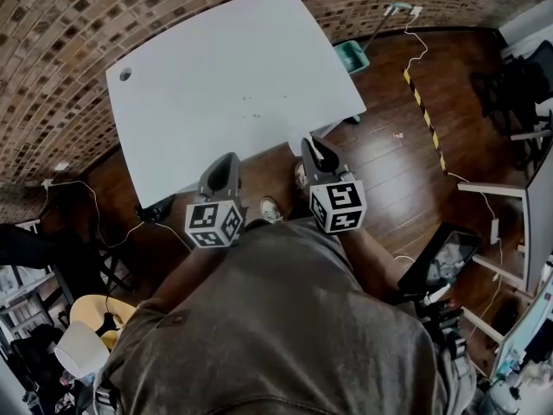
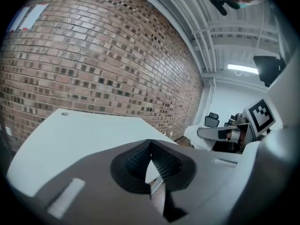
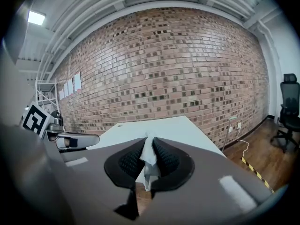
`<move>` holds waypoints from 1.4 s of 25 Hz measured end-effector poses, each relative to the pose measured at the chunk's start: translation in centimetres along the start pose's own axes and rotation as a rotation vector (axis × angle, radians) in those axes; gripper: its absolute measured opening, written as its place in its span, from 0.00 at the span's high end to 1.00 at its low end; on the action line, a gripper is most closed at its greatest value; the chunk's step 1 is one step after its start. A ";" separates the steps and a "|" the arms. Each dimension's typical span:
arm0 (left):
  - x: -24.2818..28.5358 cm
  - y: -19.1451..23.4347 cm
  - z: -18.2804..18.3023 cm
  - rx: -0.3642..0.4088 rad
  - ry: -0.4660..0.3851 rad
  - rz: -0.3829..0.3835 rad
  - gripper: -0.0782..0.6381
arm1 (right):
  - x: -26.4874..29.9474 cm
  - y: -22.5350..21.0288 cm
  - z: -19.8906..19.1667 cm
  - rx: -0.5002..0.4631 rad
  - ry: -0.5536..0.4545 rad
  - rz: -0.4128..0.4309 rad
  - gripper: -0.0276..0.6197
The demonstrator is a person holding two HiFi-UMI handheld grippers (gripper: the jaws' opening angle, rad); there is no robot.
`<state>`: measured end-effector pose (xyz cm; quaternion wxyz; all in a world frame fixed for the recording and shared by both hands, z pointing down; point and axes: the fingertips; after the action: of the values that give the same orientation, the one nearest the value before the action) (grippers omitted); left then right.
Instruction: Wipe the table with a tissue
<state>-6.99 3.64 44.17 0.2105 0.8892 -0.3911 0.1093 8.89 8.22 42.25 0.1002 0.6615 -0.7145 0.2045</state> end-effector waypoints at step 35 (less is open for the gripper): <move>12.6 3.4 1.2 -0.070 0.111 0.203 0.89 | 15.0 -11.7 -0.1 -0.085 0.183 0.087 0.89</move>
<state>-0.99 -7.16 48.60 0.2507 0.8297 -0.4705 0.1655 18.82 -5.81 50.41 0.1841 0.6037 -0.7383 0.2378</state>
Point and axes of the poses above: the fingertips, and each gripper's own axes: x forward along the fingers, y to its left, z out of its top, and after that the axes turned 2 degrees about y, right-handed
